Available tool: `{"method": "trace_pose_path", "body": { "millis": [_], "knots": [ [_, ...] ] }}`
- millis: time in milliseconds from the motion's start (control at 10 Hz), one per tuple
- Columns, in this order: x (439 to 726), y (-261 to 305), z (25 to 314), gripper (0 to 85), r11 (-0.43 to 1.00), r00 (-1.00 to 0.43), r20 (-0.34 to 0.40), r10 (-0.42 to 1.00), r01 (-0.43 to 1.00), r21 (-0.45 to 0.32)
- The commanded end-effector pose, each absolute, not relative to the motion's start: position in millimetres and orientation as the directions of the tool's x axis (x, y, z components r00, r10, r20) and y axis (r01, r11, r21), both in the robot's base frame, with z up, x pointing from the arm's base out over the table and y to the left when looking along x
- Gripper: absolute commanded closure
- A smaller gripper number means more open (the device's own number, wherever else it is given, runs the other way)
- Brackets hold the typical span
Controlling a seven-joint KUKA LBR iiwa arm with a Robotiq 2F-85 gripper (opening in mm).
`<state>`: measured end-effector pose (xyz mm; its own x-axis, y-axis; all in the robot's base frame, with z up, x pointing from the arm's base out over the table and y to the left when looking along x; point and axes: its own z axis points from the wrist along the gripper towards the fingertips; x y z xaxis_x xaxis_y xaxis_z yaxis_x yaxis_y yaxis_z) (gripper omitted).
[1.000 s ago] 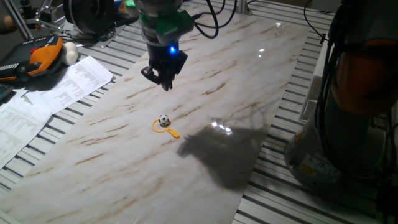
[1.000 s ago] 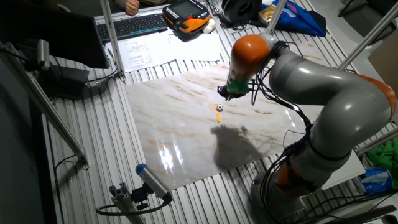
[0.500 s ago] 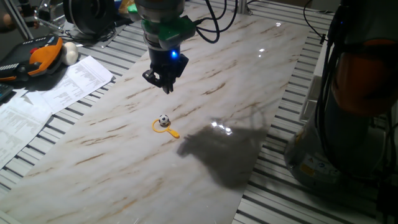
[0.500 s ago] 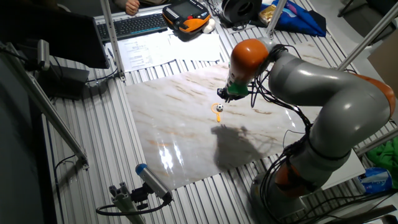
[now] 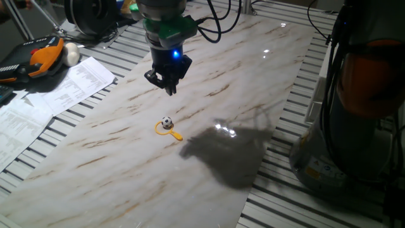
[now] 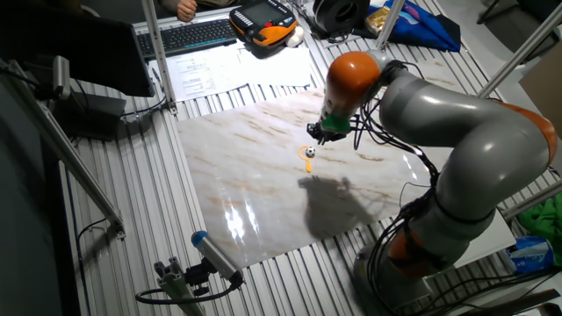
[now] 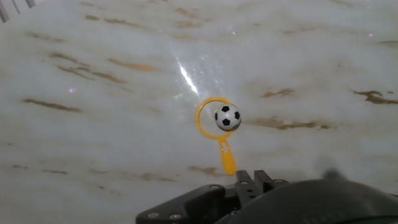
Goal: Remove the bubble ring from the ball
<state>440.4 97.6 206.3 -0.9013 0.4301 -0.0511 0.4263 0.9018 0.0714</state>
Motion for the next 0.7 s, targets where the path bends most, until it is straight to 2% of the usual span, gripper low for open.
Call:
{"method": "trace_pose_path", "body": {
  "millis": [0, 200, 600],
  "knots": [
    [440, 97, 206, 68.0, 0.908, -0.908, -0.045, 0.418, 0.415, 0.058],
    [440, 97, 206, 68.0, 0.917, -0.916, -0.047, 0.398, 0.399, -0.006],
    [445, 107, 172, 68.0, 0.912, -0.911, -0.046, 0.41, 0.41, -0.001]
  ]
}}
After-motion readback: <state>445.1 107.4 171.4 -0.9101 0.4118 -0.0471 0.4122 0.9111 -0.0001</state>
